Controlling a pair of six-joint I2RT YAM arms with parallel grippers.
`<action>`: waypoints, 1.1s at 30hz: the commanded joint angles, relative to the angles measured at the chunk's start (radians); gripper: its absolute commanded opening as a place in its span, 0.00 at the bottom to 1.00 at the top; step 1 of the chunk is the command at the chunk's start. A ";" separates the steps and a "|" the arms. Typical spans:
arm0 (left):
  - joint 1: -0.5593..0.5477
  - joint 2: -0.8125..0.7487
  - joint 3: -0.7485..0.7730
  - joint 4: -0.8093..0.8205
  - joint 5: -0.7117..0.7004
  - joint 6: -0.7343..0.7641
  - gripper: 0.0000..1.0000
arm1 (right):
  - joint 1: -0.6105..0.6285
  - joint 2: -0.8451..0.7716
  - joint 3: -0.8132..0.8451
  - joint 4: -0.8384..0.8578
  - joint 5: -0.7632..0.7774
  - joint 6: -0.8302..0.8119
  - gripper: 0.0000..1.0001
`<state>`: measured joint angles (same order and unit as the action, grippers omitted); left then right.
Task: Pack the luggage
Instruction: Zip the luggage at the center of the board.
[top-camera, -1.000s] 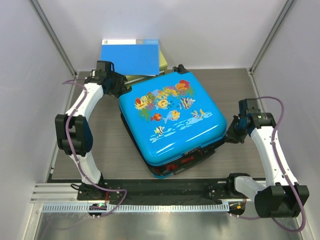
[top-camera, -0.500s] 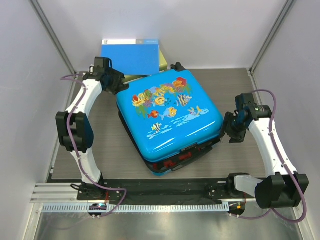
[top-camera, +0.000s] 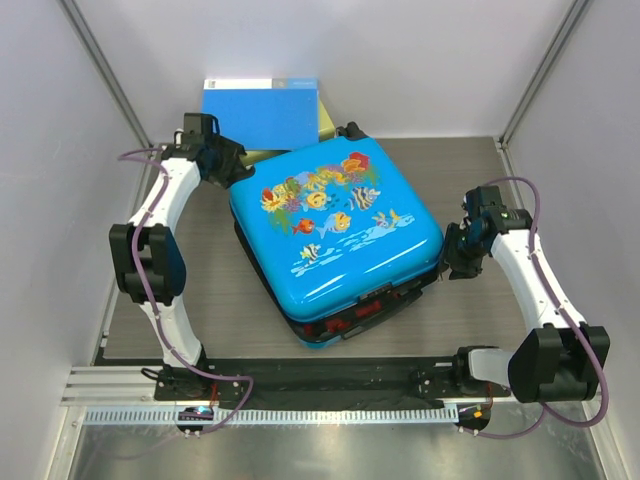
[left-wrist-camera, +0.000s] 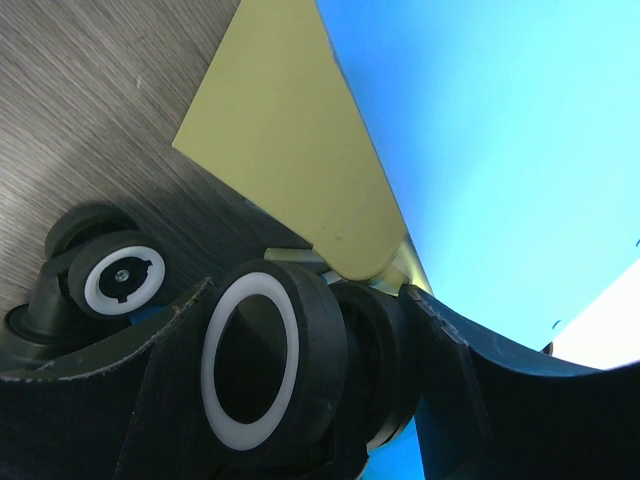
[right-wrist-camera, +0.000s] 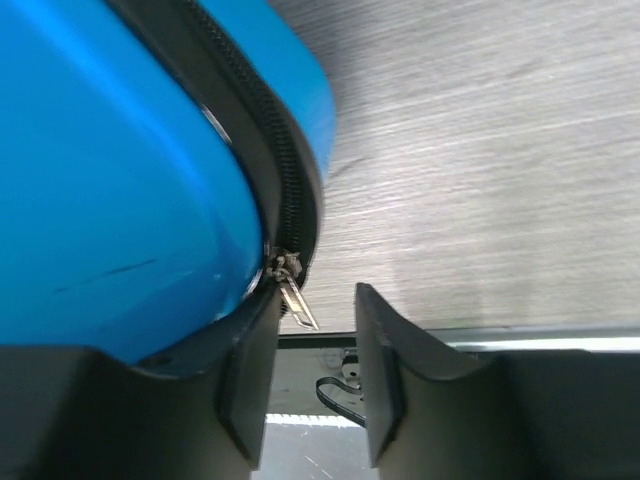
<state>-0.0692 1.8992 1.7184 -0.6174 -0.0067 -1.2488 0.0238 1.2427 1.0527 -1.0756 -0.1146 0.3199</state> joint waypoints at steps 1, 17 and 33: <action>0.025 -0.020 0.060 0.130 -0.081 -0.052 0.00 | 0.018 0.030 -0.005 0.143 -0.120 -0.031 0.39; 0.019 -0.037 0.098 0.111 -0.121 -0.074 0.00 | 0.018 0.043 -0.005 0.036 -0.353 -0.024 0.01; -0.027 -0.040 0.116 0.119 -0.208 -0.121 0.00 | 0.018 0.026 -0.010 -0.018 -0.646 0.045 0.01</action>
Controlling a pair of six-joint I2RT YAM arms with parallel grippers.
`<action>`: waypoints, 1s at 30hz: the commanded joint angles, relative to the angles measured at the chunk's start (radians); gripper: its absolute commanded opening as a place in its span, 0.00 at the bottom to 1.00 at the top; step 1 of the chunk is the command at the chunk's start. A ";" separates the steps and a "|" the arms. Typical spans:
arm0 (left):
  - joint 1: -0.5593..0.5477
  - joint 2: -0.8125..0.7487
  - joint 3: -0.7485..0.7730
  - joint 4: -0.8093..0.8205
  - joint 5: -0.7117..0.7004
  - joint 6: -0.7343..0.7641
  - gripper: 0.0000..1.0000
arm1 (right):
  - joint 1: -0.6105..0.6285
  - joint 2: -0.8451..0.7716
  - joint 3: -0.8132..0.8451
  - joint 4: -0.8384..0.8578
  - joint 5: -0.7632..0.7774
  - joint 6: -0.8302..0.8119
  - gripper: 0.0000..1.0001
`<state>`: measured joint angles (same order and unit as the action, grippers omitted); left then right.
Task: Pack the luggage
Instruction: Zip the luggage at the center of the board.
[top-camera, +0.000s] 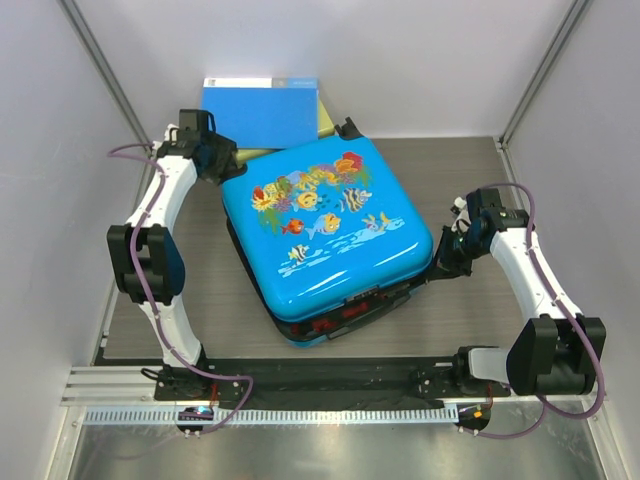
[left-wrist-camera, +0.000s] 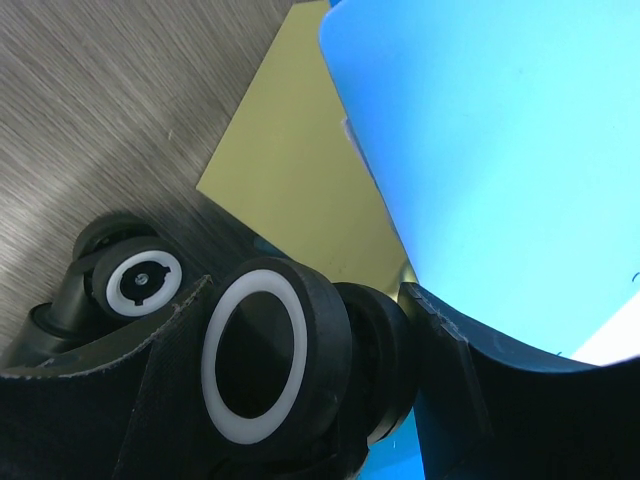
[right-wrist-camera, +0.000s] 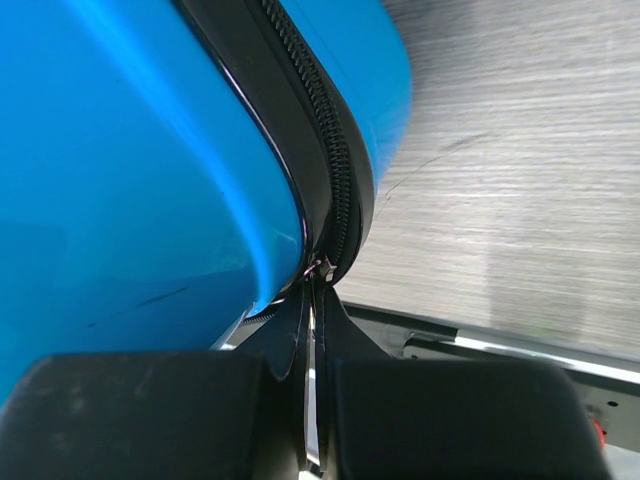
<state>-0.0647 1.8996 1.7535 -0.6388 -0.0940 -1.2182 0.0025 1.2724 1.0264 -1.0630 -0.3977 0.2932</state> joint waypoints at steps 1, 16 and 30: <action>-0.033 -0.037 0.081 0.140 -0.124 -0.152 0.00 | 0.039 -0.004 0.018 -0.040 -0.360 0.072 0.01; -0.034 -0.045 0.097 0.096 -0.067 -0.162 0.00 | 0.039 -0.166 0.038 -0.006 0.022 0.060 0.46; -0.023 -0.114 0.118 0.068 -0.036 -0.208 0.00 | 0.040 -0.196 0.018 0.103 0.131 0.040 0.51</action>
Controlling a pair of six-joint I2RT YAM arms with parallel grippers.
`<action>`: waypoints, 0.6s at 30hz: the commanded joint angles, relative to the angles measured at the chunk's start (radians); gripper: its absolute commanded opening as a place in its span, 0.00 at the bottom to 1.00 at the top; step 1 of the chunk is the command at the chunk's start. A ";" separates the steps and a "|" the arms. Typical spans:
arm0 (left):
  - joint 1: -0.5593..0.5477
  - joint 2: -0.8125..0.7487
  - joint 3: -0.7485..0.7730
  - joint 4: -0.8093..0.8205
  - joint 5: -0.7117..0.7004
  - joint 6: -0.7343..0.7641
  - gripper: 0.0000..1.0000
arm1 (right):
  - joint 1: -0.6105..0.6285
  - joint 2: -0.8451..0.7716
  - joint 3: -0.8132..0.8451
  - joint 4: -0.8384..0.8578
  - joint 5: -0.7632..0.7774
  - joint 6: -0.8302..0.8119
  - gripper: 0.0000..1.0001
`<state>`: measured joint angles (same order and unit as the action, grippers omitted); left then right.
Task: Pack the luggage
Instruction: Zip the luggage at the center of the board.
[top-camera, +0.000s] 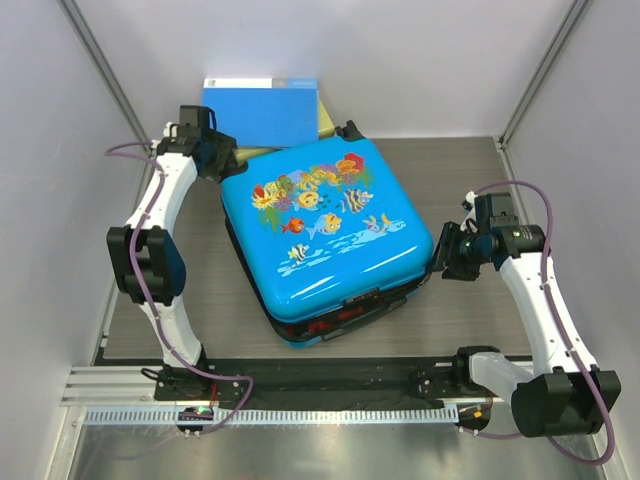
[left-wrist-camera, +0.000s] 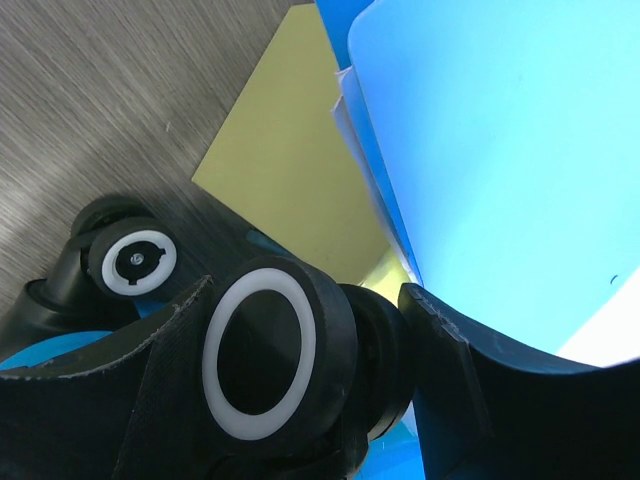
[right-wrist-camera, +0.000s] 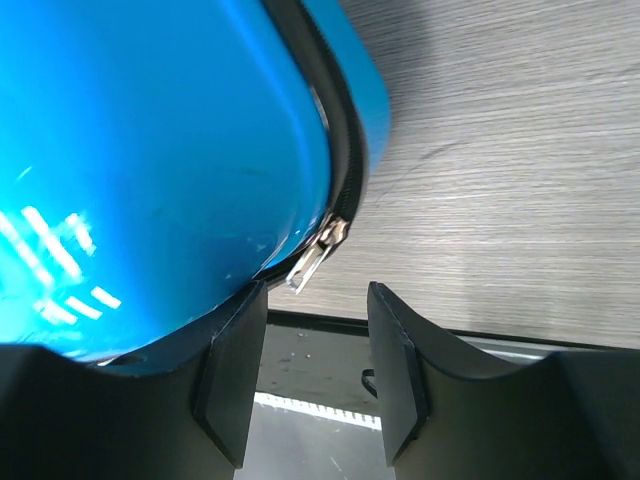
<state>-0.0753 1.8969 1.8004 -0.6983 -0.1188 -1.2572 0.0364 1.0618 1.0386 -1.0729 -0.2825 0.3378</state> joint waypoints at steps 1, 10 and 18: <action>-0.012 -0.113 0.074 0.125 -0.013 -0.166 0.00 | 0.005 0.015 0.003 0.117 0.017 -0.006 0.50; -0.011 -0.182 0.000 0.141 0.001 -0.203 0.00 | 0.017 0.017 -0.022 0.130 -0.007 -0.020 0.50; -0.009 -0.220 -0.025 0.142 0.001 -0.222 0.00 | 0.042 0.009 -0.049 0.154 0.023 -0.005 0.50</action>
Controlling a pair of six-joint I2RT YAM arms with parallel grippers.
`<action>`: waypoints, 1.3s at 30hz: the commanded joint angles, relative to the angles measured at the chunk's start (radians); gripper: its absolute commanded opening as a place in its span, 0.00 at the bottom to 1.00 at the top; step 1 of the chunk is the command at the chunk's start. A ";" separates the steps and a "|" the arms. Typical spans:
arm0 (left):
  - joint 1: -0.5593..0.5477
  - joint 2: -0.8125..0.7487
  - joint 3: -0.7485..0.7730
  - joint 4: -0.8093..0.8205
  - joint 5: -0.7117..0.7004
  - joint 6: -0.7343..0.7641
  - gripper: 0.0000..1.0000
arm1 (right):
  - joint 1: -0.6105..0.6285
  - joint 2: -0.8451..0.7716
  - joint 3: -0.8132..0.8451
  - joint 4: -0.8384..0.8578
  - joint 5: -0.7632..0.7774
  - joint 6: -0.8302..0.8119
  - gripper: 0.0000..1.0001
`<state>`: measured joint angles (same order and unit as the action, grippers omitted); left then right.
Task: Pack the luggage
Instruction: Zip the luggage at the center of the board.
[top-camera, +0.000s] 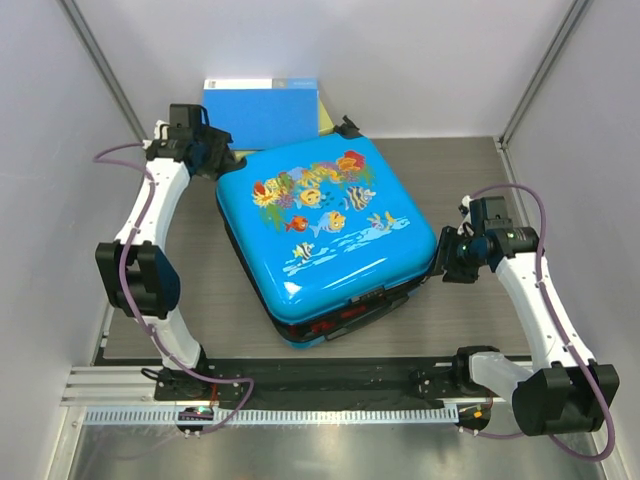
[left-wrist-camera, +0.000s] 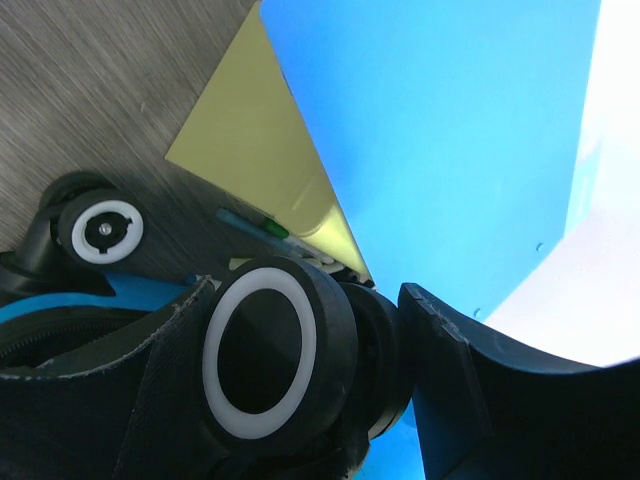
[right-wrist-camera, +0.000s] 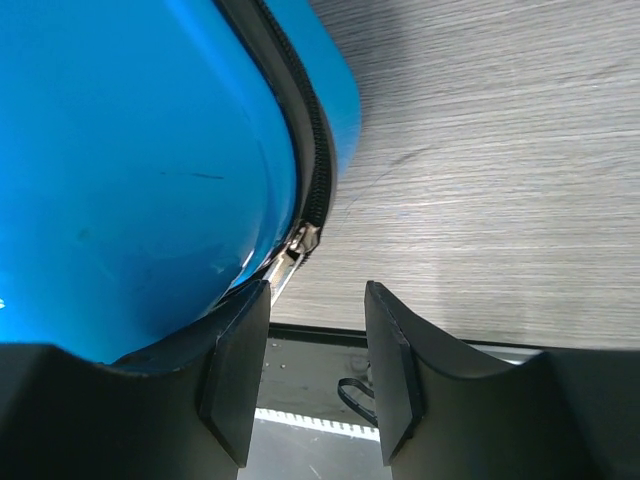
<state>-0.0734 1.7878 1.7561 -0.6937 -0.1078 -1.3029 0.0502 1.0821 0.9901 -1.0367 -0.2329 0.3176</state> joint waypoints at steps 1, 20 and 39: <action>-0.011 -0.116 0.010 0.140 -0.009 -0.177 0.00 | 0.033 -0.008 -0.004 0.121 -0.017 0.017 0.50; -0.003 -0.188 -0.135 0.168 0.006 -0.239 0.00 | 0.117 -0.019 -0.031 0.191 -0.048 0.060 0.49; -0.003 -0.209 -0.185 0.158 -0.016 -0.361 0.00 | 0.119 -0.186 -0.183 0.283 0.000 0.156 0.48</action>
<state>-0.0563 1.6703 1.5654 -0.6289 -0.1051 -1.5017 0.1616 0.9131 0.8356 -0.9195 -0.2569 0.4026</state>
